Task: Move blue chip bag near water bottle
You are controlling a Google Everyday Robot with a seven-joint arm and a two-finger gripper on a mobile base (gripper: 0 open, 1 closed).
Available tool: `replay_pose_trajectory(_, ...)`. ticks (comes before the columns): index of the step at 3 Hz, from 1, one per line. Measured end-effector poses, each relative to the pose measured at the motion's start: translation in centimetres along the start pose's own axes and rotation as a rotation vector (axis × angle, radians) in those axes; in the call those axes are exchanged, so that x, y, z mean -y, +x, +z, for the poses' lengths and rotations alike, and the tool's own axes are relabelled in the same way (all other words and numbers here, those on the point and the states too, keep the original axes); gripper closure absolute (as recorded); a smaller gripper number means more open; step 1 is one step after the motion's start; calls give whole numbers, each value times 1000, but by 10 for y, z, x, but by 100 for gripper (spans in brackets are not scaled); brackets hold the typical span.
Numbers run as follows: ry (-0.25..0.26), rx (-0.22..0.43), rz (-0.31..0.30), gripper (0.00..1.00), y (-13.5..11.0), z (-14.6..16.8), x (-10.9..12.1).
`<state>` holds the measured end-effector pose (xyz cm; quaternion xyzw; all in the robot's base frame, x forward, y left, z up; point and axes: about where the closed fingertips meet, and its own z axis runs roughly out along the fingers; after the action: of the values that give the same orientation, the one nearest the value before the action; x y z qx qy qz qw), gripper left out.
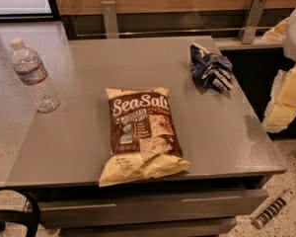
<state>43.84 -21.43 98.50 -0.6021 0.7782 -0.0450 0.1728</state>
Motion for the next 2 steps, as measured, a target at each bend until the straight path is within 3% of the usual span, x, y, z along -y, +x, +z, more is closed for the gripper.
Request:
replay_pose_trajectory(1, 3, 1, 2, 0, 0, -1, 1)
replay_pose_trajectory(2, 27, 21, 74, 0, 2, 5, 29)
